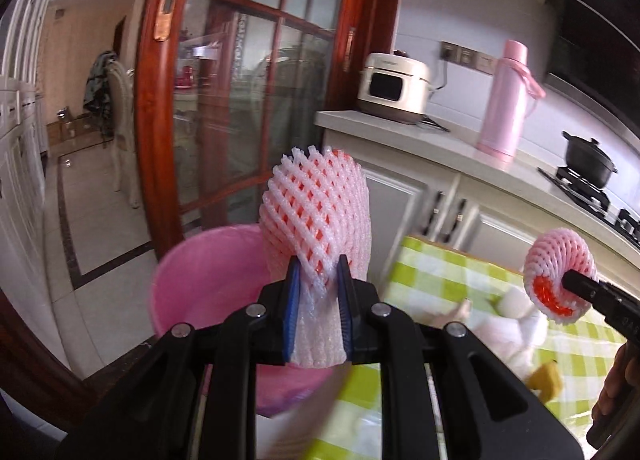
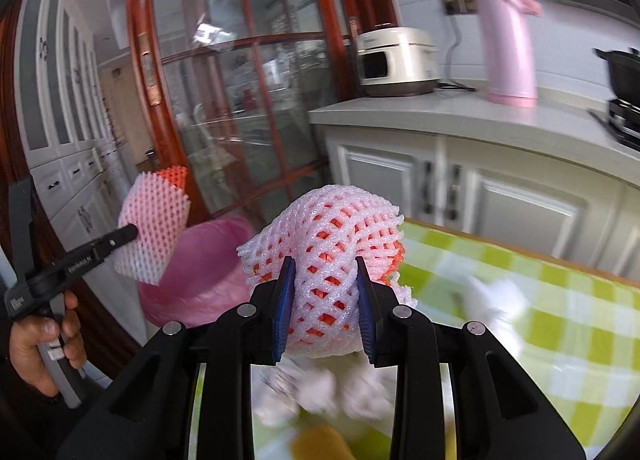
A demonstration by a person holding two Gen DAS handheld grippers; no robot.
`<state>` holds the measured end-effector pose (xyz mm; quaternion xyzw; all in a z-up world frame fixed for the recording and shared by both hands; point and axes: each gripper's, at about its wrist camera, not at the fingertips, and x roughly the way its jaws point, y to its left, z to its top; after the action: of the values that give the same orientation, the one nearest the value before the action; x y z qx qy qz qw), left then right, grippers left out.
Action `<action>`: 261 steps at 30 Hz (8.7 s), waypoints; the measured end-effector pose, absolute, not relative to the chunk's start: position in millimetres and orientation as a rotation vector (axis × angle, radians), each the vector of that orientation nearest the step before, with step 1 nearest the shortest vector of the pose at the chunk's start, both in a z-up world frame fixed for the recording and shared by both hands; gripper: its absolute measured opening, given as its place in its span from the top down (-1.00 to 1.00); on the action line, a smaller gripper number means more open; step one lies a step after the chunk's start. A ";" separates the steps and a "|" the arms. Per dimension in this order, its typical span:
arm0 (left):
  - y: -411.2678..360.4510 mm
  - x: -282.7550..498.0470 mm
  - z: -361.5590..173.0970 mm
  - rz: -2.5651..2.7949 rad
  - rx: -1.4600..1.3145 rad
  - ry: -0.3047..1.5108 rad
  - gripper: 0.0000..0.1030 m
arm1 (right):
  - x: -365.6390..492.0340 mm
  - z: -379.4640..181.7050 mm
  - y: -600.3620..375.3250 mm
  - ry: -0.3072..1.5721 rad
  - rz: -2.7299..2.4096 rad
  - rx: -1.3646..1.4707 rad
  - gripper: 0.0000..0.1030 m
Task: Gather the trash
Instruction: 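Carry both pink foam nets over the pink bin and open both tools, then move both tools back over the table toward the remaining trash, then grasp the white paper cup with the left tool while the right tool grasps a yellow sponge, then carry the paper cup and sponge over the bin and open both tools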
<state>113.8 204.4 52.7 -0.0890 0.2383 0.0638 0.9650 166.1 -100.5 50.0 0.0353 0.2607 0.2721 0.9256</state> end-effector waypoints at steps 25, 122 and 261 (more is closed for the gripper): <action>299.2 138.0 28.6 0.254 -0.268 0.529 0.57 | 240.8 36.5 96.3 0.622 0.786 -0.021 0.40; 48.2 132.6 -83.9 -0.169 -0.130 0.840 -0.58 | 131.0 -80.0 -204.7 0.839 0.313 0.071 0.08; 291.1 129.7 33.3 0.195 -0.233 0.521 -0.39 | 240.7 46.8 48.0 0.586 0.698 -0.037 -0.08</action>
<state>129.7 291.1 33.3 -0.1148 0.2564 0.0962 0.9549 240.7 48.0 46.8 -0.0176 0.2832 0.3368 0.8978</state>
